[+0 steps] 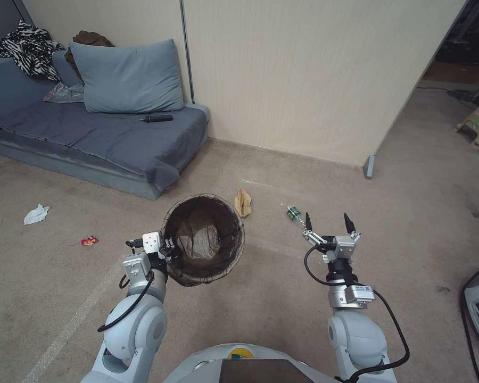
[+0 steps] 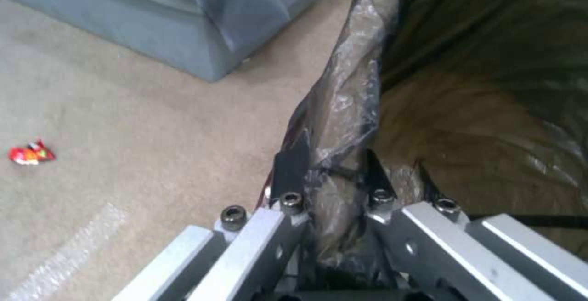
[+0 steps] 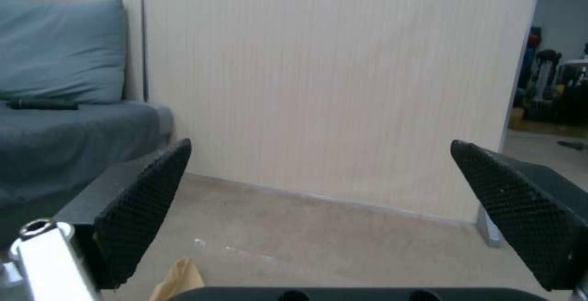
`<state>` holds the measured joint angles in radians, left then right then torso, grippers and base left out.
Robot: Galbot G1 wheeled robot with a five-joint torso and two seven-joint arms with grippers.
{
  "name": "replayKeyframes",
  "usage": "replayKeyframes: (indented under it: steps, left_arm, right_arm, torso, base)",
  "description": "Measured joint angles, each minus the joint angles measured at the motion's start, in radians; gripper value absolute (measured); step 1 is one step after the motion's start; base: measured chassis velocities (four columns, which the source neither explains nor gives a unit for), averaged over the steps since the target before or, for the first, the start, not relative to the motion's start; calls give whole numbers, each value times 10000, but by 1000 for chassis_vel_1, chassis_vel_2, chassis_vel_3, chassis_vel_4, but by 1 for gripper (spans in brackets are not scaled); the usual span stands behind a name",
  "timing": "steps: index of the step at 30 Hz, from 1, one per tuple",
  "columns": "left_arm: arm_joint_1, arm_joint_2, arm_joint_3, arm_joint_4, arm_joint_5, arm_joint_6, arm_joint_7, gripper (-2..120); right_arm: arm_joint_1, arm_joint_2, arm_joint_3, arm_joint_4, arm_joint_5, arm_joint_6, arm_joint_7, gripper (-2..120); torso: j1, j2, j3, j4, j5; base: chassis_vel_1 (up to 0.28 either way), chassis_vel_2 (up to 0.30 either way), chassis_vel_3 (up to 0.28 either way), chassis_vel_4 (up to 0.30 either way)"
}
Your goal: Pick up the trash bin, then pick up the garbage from the floor and place it into the trash bin.
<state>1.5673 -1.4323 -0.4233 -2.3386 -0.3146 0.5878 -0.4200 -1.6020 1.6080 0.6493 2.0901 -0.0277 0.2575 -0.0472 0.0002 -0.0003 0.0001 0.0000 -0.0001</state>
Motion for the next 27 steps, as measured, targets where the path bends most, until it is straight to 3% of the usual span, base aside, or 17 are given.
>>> replayKeyframes:
  steps: [6, 27]
  left_arm:
    - [85, 39, -105, 224, 1016, -696, 690, 2]
    - [89, -15, -142, 344, 1365, -842, 703, 2]
  right_arm:
    - [-24, 0, -18, -13, -9, 37, 31, 100]
    - [-35, 0, -3, -43, 11, 21, -39, 100]
  torso:
    - [-1, 1, -1, 0, 0]
    - [-2, 3, -1, -1, 1]
  base:
    - [0, 0, 0, 0]
    - [-7, 6, 6, -5]
